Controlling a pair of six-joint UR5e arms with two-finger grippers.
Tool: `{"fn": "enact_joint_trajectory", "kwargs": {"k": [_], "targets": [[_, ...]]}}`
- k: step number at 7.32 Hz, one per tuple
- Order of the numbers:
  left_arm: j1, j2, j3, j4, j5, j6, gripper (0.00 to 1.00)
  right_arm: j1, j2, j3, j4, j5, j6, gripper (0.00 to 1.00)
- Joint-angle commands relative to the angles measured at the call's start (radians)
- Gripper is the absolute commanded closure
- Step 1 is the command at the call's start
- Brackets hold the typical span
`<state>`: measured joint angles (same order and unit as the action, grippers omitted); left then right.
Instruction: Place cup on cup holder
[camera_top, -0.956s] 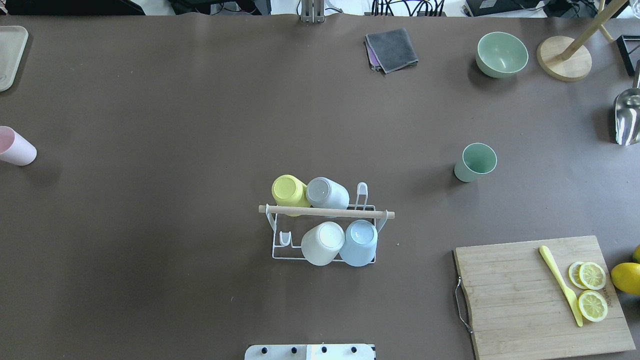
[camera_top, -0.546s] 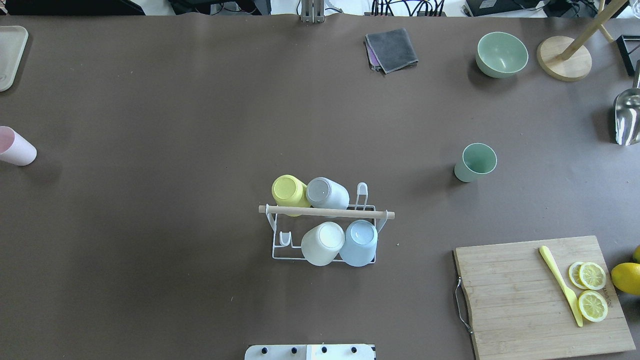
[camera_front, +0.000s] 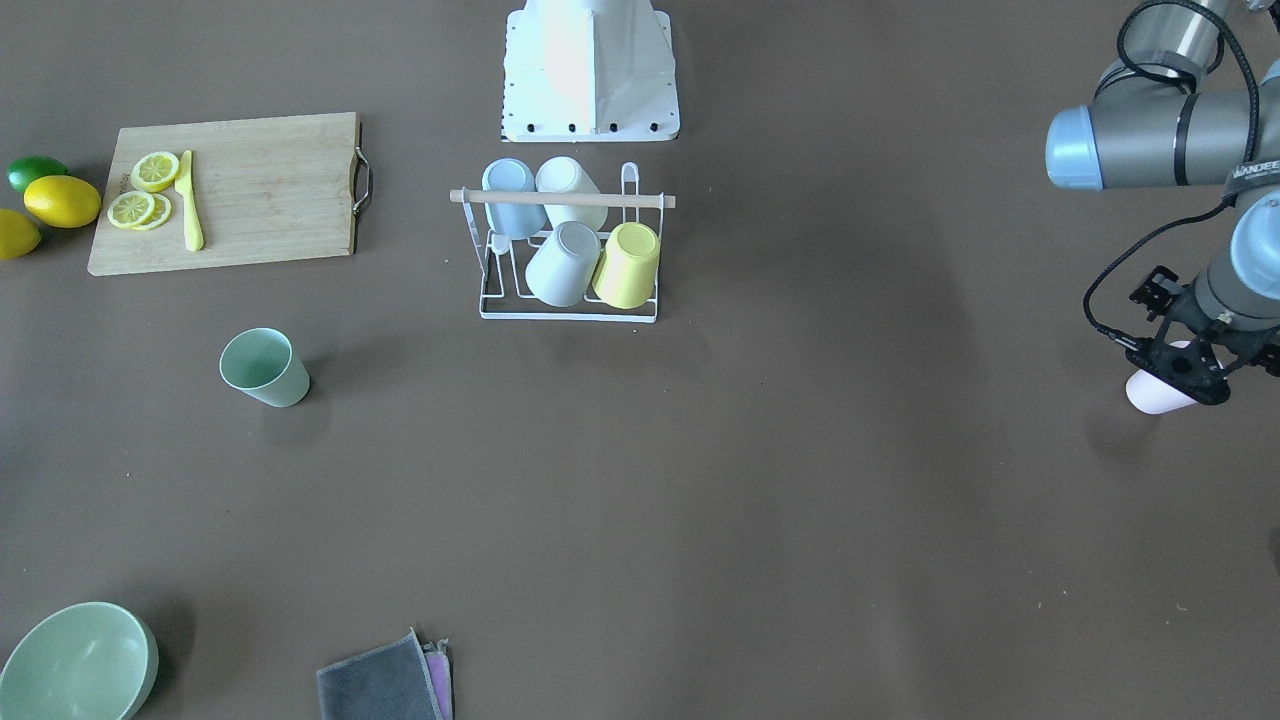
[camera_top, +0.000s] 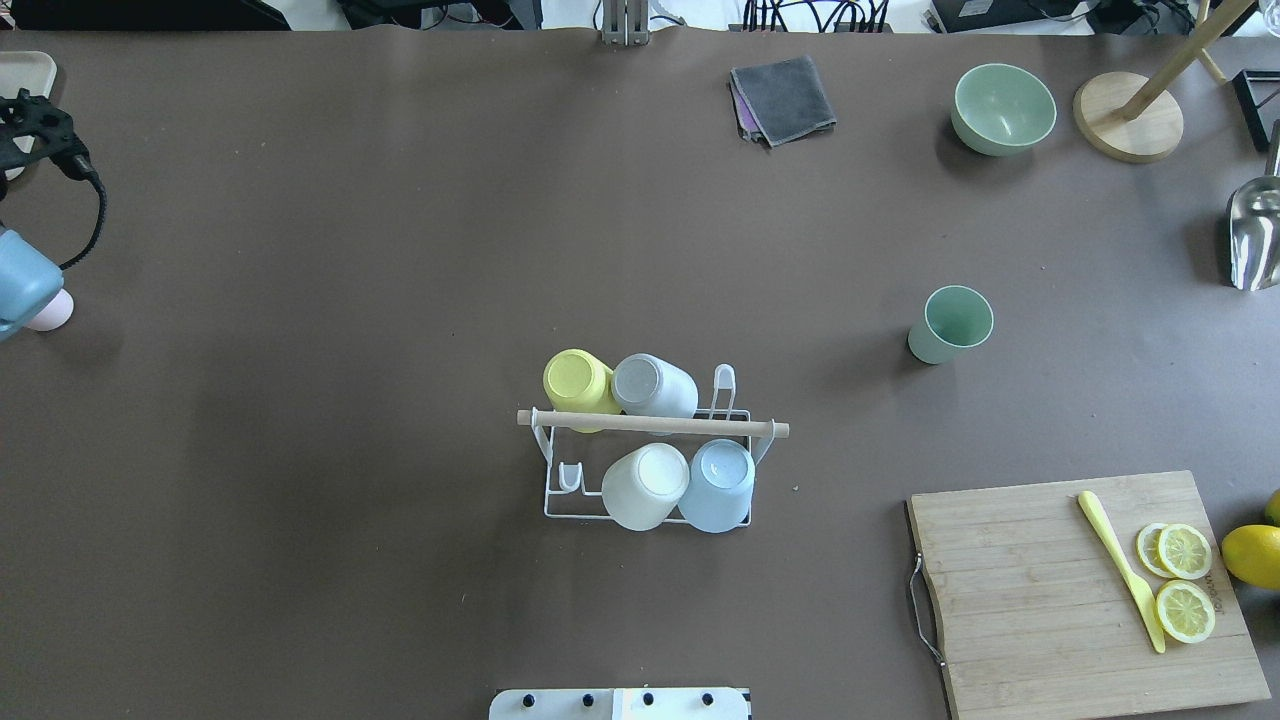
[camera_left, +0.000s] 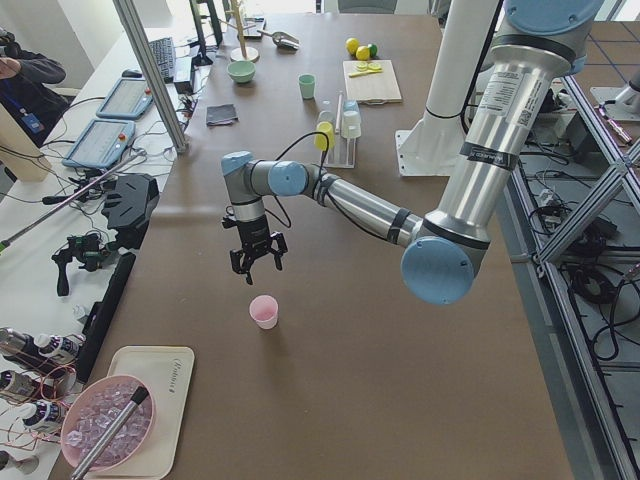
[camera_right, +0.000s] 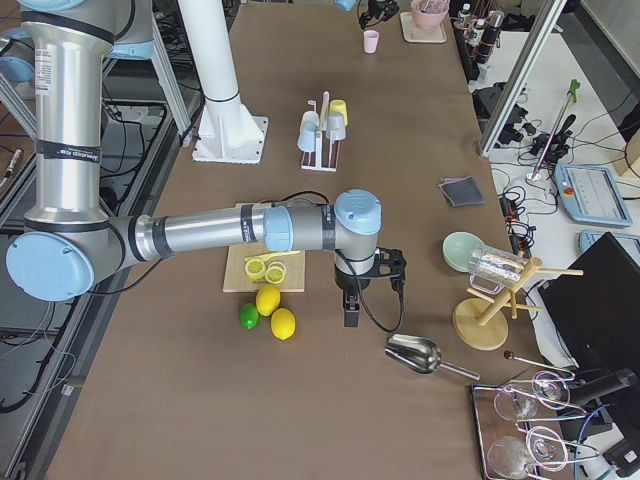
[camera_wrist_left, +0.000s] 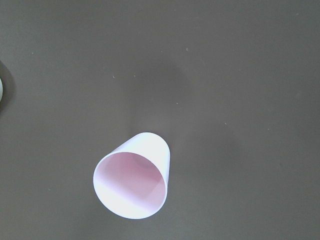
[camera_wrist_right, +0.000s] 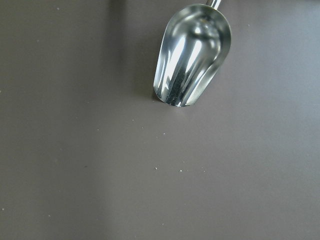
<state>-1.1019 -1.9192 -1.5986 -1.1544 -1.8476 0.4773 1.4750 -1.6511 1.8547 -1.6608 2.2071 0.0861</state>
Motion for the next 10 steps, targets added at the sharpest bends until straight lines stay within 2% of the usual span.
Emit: {"fn": "enact_joint_trajectory", "kwargs": {"k": [1,3,5,6,7,8,9,10], "targets": [[0.061,-0.067,0.135,0.018,0.155,0.148,0.03,-0.074,0.014,0.049,-0.005,0.083,0.035,0.01],[0.105,-0.086,0.134,0.06,0.209,0.216,0.03,-0.16,0.1,0.066,-0.014,0.086,0.044,0.01],[0.195,-0.089,0.131,0.126,0.353,0.268,0.03,-0.273,0.16,0.112,-0.043,0.086,0.069,0.01],[0.233,-0.098,0.135,0.134,0.407,0.309,0.03,-0.342,0.204,0.162,-0.145,0.048,0.083,0.01],[0.261,-0.1,0.143,0.137,0.463,0.325,0.03,-0.408,0.296,0.182,-0.3,0.025,0.078,0.0],[0.27,-0.1,0.163,0.137,0.481,0.319,0.03,-0.486,0.391,0.181,-0.421,-0.039,0.075,0.0],[0.277,-0.1,0.173,0.133,0.532,0.322,0.03,-0.543,0.445,0.173,-0.492,-0.129,0.067,0.0],[0.287,-0.1,0.193,0.127,0.536,0.319,0.03,-0.567,0.448,0.161,-0.504,-0.145,0.052,0.0]]}}
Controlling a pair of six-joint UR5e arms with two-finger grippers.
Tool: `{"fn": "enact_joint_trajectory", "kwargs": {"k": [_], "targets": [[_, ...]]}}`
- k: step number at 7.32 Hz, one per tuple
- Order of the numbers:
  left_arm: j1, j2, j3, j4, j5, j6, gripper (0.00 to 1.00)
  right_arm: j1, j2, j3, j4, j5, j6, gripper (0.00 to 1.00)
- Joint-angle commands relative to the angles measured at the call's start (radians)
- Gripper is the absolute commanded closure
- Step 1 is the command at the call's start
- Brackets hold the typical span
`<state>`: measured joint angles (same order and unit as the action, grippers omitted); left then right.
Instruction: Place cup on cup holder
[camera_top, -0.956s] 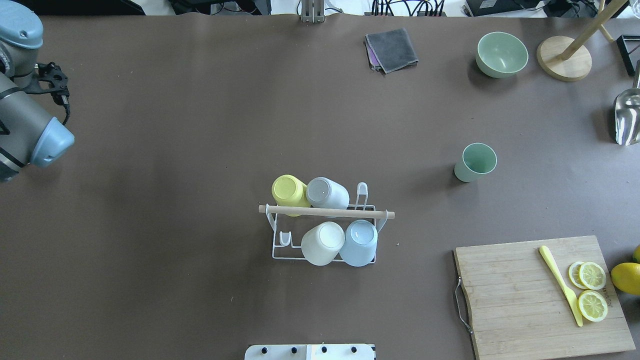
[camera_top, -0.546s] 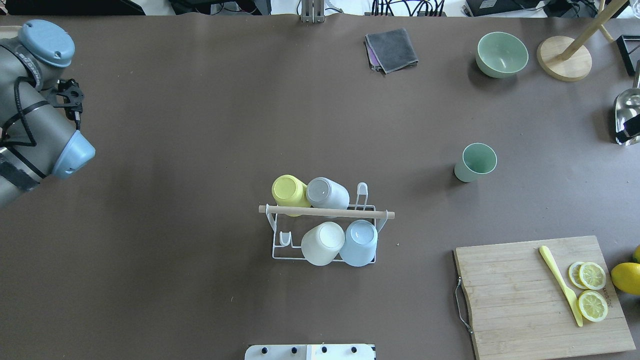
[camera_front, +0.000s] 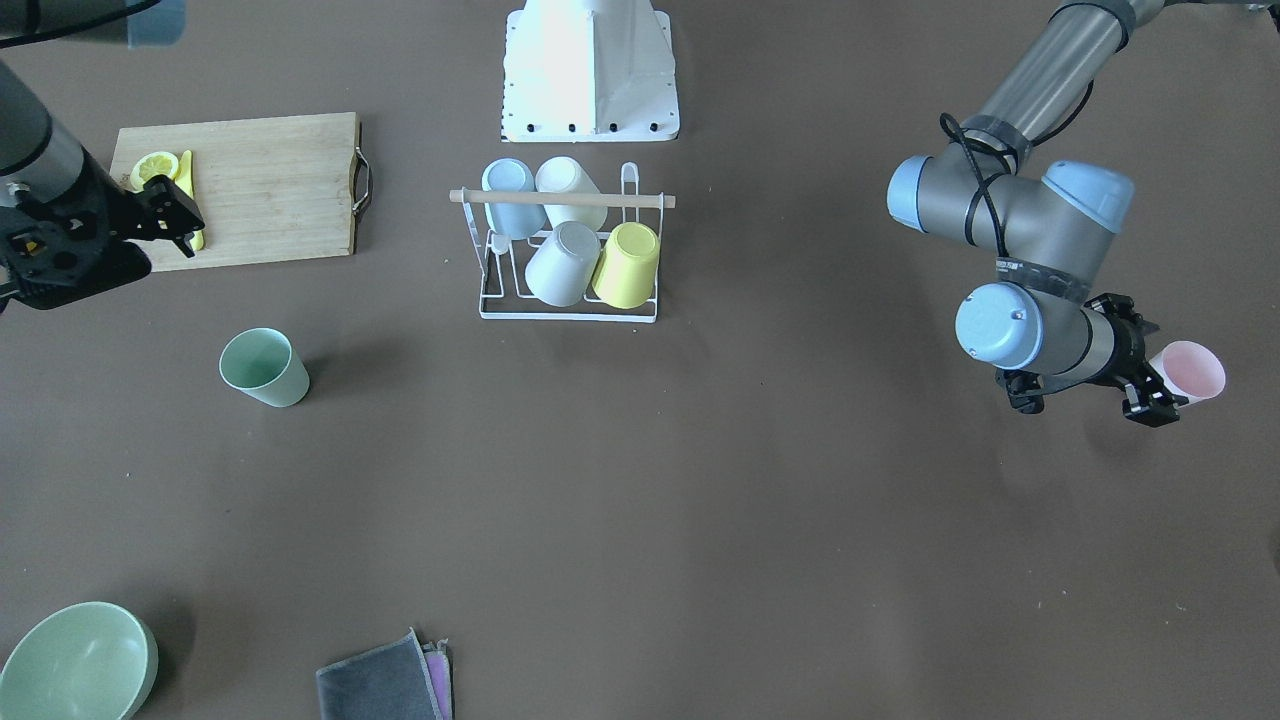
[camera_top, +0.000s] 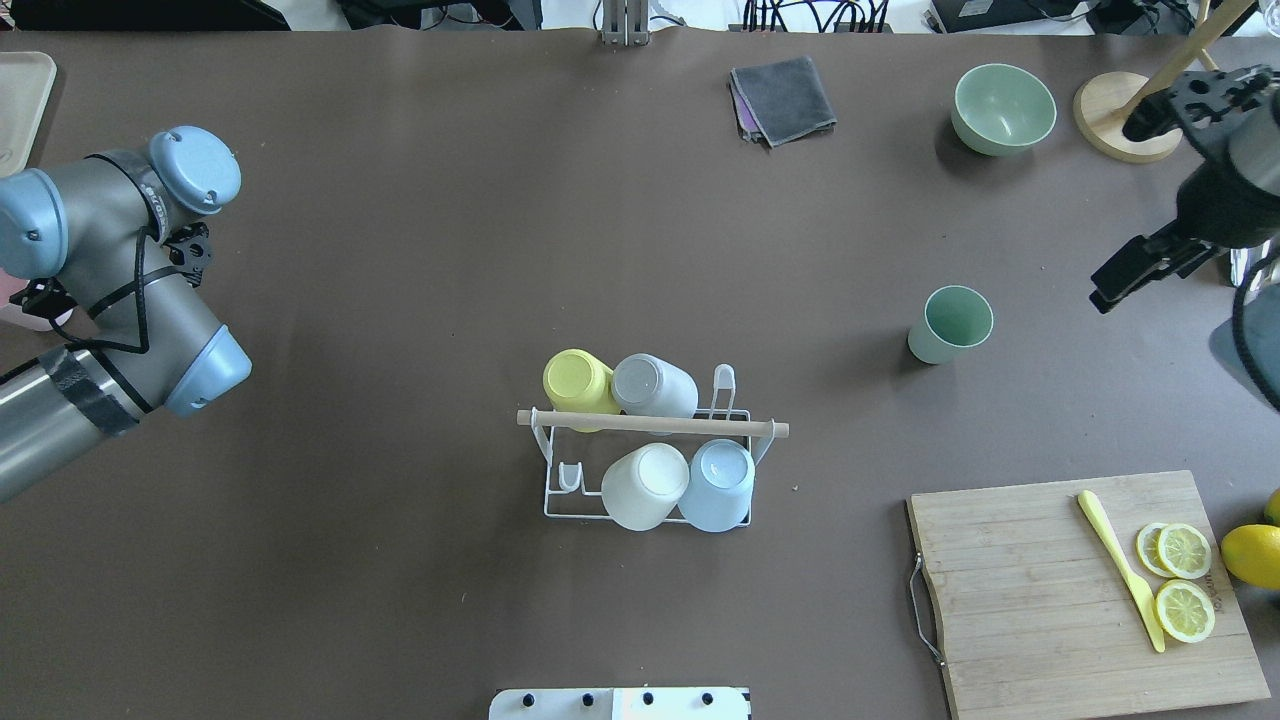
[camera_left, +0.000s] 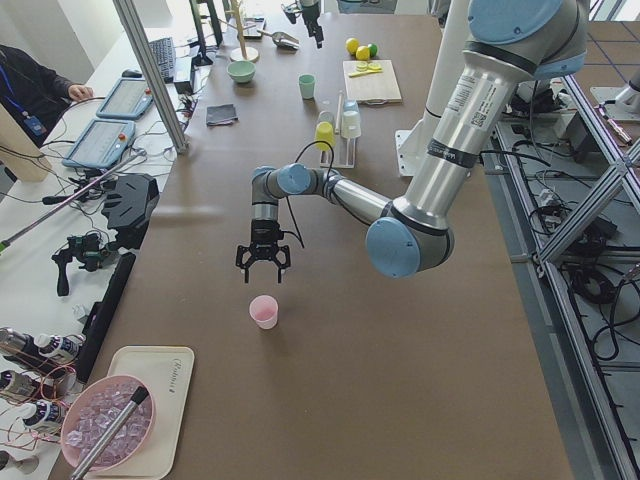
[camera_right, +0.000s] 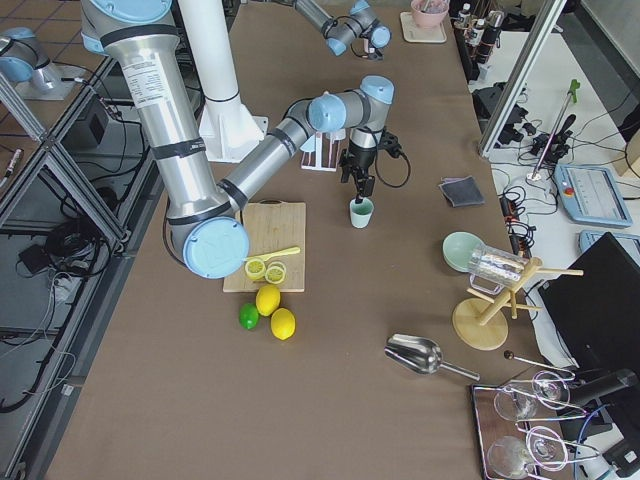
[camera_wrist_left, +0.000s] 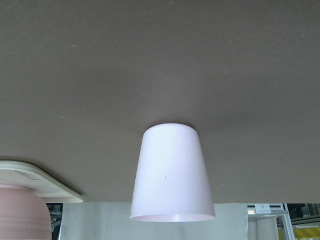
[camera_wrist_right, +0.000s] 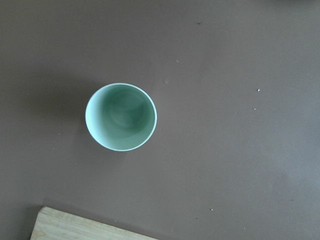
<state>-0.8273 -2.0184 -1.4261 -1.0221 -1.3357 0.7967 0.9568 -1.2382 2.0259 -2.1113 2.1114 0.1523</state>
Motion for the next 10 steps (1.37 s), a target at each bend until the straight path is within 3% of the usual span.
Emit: {"fn": "enact_joint_trajectory", "kwargs": {"k": [1,3,4,7,10], "targets": [[0.022,0.001,0.03,-0.021,0.036,-0.005,0.03,-0.055,0.042,-0.031,-0.079,-0.065,-0.04,0.0],[0.028,0.007,0.052,-0.053,0.043,-0.028,0.03,-0.058,0.165,-0.141,-0.183,-0.093,-0.207,0.0],[0.03,0.01,0.074,-0.096,0.043,-0.03,0.03,-0.052,0.243,-0.254,-0.199,-0.087,-0.229,0.0],[0.039,0.044,0.082,-0.145,0.044,-0.039,0.03,-0.053,0.49,-0.708,-0.193,-0.09,-0.319,0.0],[0.04,0.099,0.084,-0.214,0.044,-0.039,0.03,-0.079,0.588,-0.925,-0.19,-0.079,-0.352,0.0]]}}
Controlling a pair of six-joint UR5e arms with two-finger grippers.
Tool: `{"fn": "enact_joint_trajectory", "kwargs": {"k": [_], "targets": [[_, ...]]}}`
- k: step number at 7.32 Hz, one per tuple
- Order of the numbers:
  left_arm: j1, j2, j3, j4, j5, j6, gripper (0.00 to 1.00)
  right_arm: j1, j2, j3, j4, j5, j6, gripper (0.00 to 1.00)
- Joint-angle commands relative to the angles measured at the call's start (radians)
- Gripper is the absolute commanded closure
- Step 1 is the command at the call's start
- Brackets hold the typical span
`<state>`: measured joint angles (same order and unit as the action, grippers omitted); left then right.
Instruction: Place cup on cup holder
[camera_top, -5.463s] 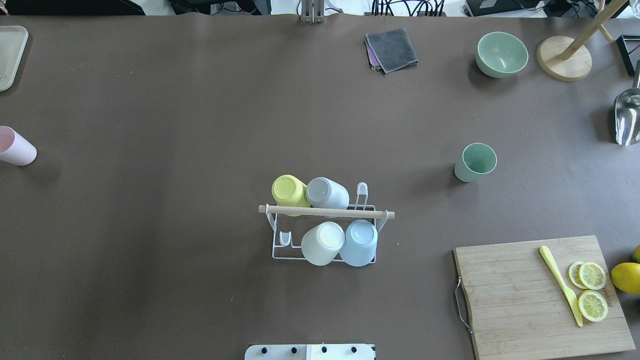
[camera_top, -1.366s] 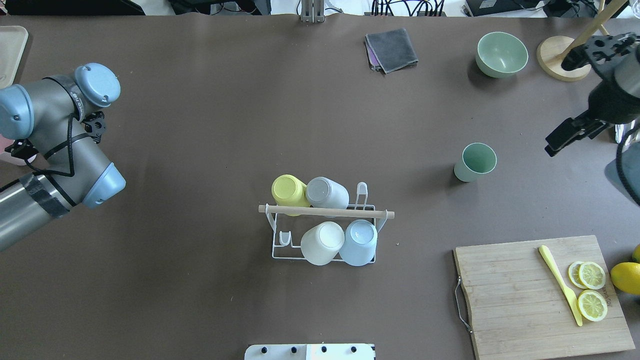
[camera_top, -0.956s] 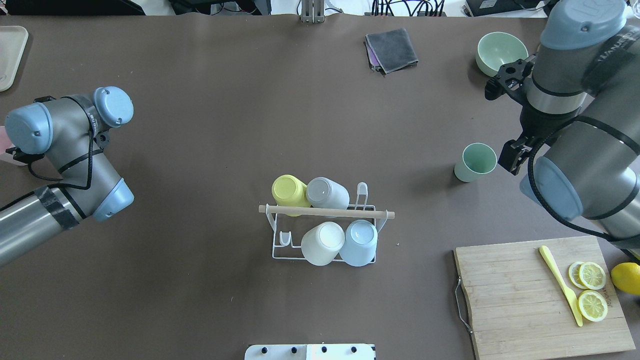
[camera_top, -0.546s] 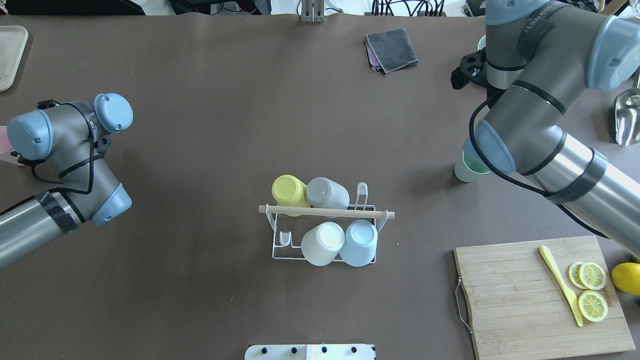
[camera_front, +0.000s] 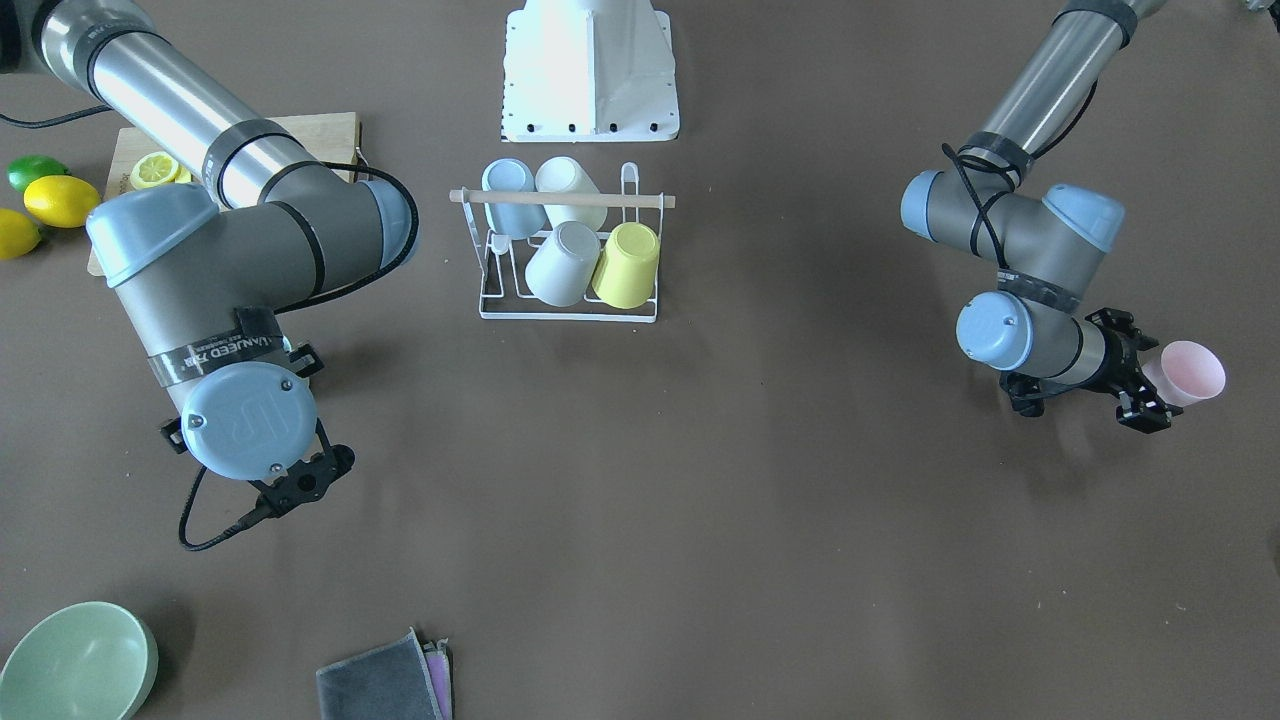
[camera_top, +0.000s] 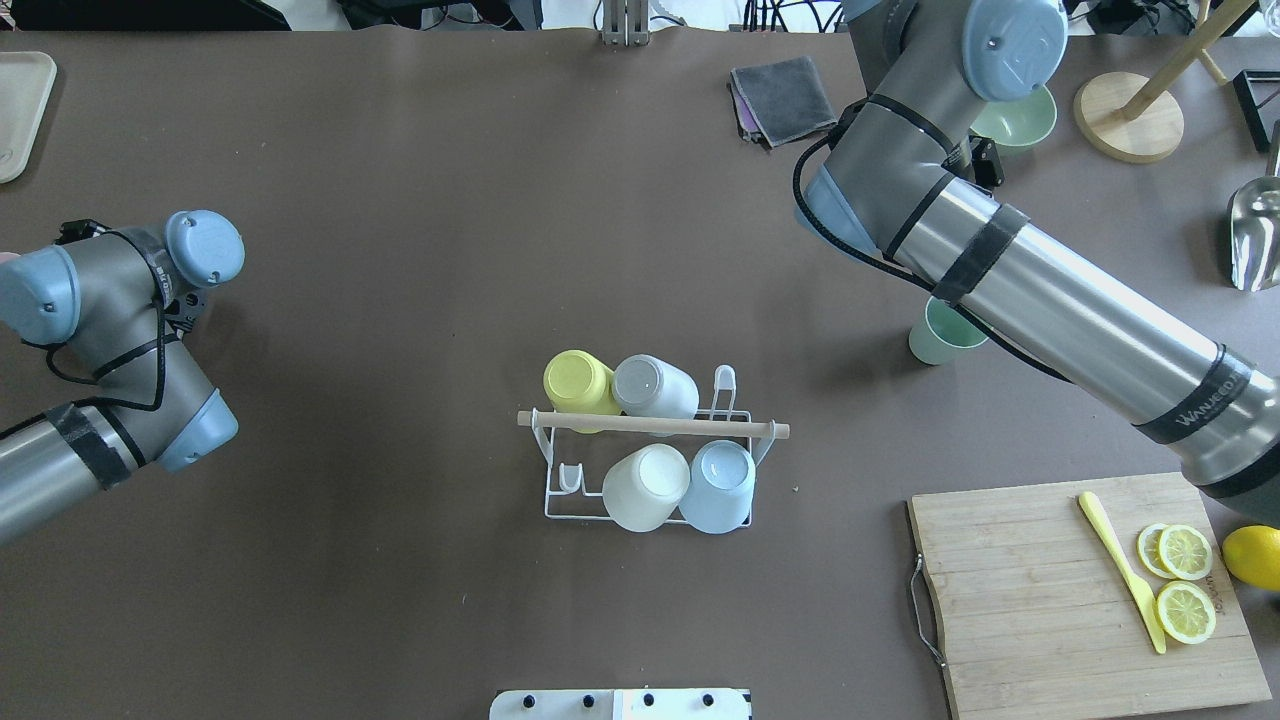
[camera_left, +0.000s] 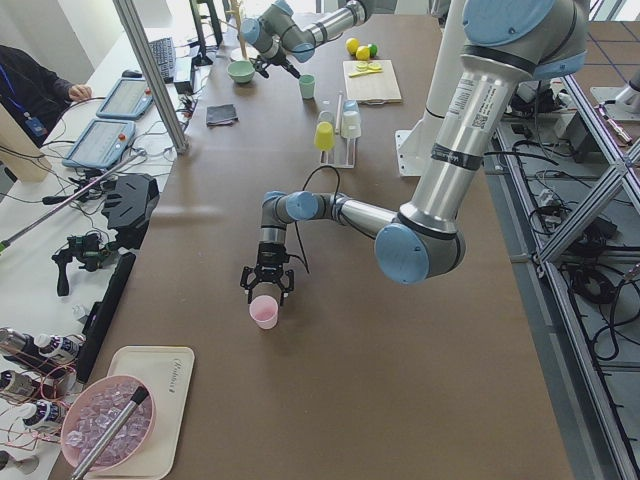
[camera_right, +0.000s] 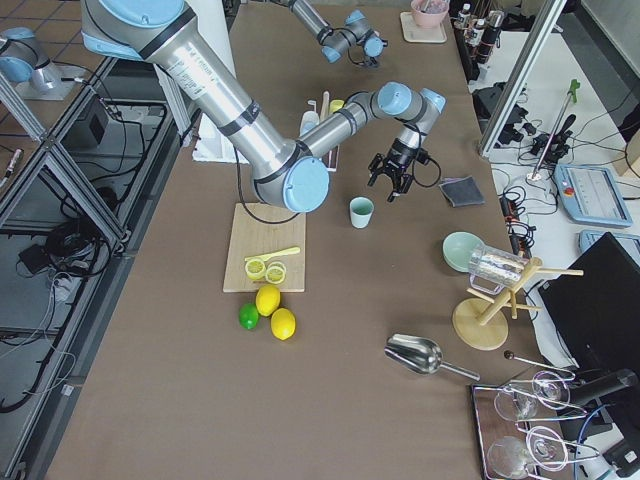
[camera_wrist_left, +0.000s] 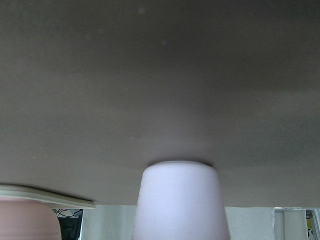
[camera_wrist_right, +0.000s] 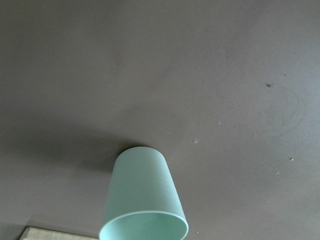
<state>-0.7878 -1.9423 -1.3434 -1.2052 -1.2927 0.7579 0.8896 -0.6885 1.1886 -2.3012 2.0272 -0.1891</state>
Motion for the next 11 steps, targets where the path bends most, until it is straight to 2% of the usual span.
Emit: {"fn": "enact_joint_trajectory", "kwargs": {"k": [1,4,6,11], "targets": [[0.001,0.029,0.001,-0.033,0.0,-0.009,0.03,-0.03,0.04,-0.118,-0.01,0.005,-0.012,0.0],[0.001,0.071,-0.002,-0.08,0.0,-0.014,0.03,-0.04,0.041,-0.164,-0.023,0.007,-0.049,0.01],[0.001,0.089,-0.002,-0.111,0.0,-0.014,0.03,-0.044,0.121,-0.294,-0.021,0.015,-0.049,0.02],[-0.011,0.121,-0.011,-0.16,-0.003,-0.011,0.03,-0.083,0.109,-0.325,-0.024,-0.002,-0.084,0.02]]}}
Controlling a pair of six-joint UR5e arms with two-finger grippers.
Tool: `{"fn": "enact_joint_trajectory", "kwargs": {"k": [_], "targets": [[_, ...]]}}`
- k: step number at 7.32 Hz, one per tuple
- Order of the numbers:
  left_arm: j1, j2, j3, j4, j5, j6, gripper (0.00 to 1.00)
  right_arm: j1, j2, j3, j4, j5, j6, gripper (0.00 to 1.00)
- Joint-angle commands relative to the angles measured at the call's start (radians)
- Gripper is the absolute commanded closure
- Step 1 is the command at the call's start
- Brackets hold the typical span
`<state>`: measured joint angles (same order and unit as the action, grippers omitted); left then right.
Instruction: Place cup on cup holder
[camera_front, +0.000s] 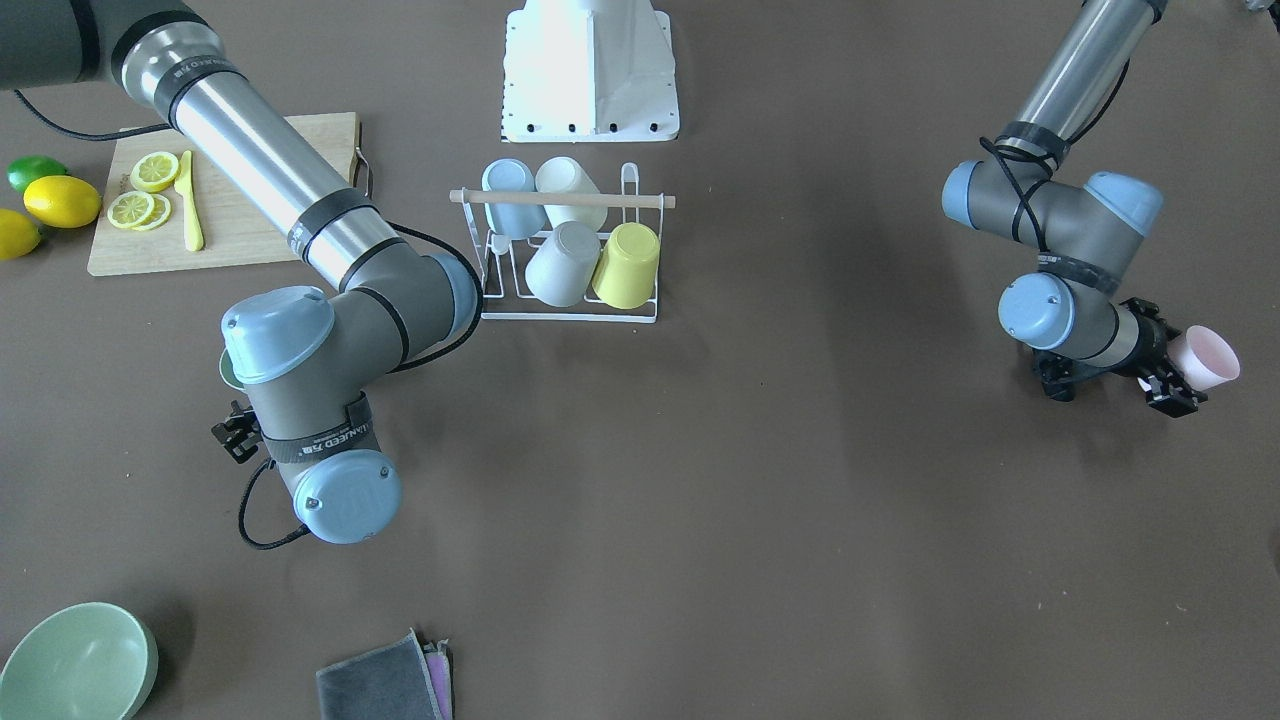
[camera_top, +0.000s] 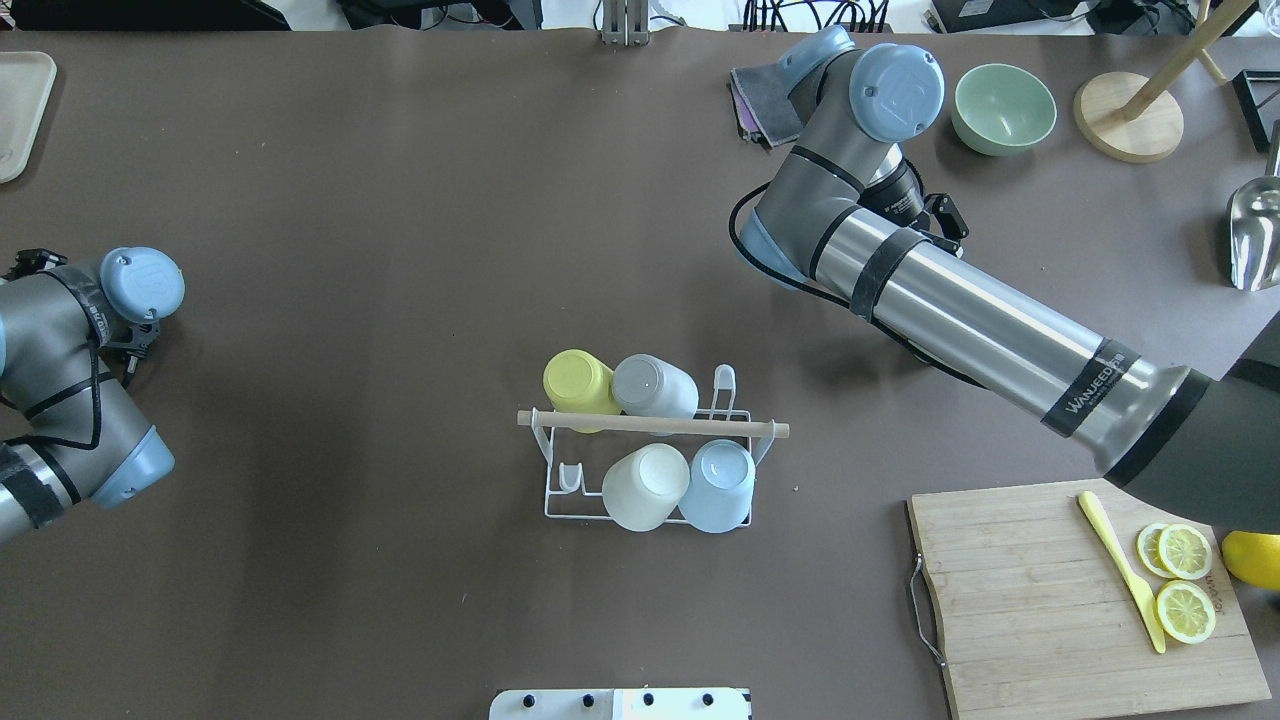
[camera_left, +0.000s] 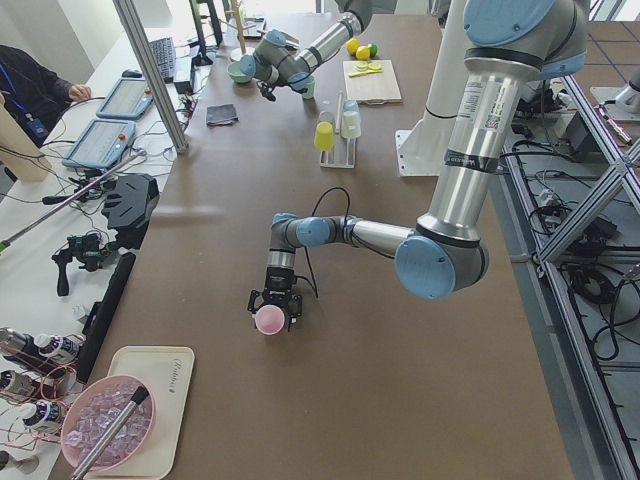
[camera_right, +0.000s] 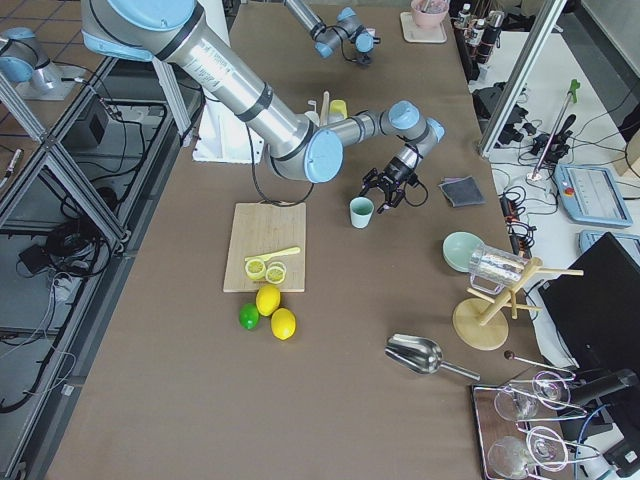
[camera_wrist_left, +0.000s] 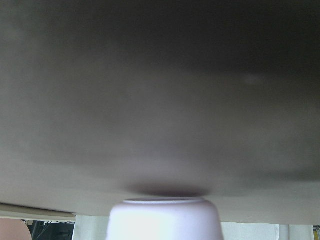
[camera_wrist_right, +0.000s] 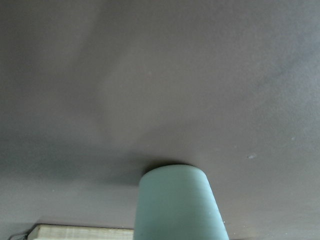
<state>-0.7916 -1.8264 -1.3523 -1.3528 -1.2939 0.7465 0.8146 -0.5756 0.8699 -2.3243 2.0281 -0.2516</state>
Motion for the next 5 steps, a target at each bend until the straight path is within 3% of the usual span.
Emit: {"fn": "enact_joint_trajectory", "kwargs": {"k": [1,5], "targets": [[-0.012,0.006,-0.002,-0.023,-0.004,0.001,0.03,-0.011,-0.004,-0.009,-0.007,-0.02,-0.028,0.02],[-0.024,0.007,0.002,-0.06,-0.008,-0.001,0.06,-0.017,-0.041,-0.019,-0.02,-0.049,-0.097,0.02]]}}
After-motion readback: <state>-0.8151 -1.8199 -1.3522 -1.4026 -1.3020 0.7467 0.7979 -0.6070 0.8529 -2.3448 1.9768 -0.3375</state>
